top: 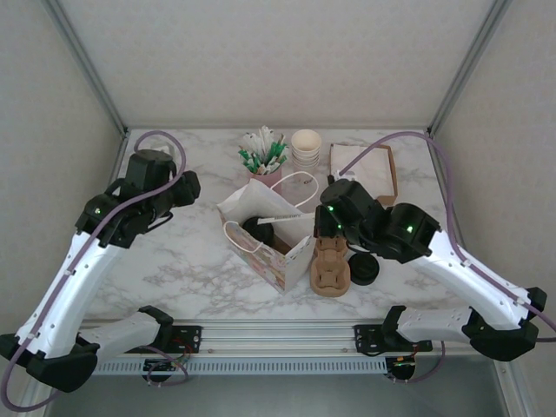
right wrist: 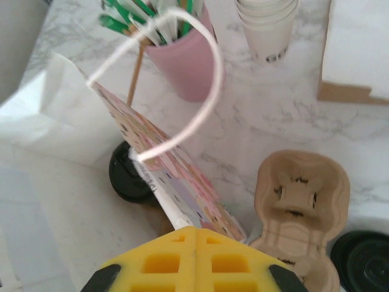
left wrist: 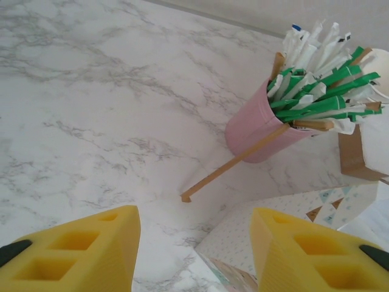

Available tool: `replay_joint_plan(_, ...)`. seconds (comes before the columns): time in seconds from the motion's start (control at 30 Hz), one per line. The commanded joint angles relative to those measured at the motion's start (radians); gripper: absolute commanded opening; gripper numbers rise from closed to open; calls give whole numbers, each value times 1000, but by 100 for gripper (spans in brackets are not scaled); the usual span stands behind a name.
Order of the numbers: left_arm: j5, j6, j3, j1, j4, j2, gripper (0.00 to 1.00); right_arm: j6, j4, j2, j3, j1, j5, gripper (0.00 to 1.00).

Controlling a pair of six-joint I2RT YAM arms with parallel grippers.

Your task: Pack the takeout coffee

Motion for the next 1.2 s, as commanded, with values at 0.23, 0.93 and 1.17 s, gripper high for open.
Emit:
replay_joint_plan(0.23,-24,46,-37,62,6,0,50,-366,-129,95,241,29,6,0)
replay_joint_plan(0.93,13,111,-35,117,-13,53,48,-517,-498,236,593,89,86,0)
replay_joint_plan(1.17,33,126,-20,127,-25,90,48,-536,-511,325,578,89,-3,0)
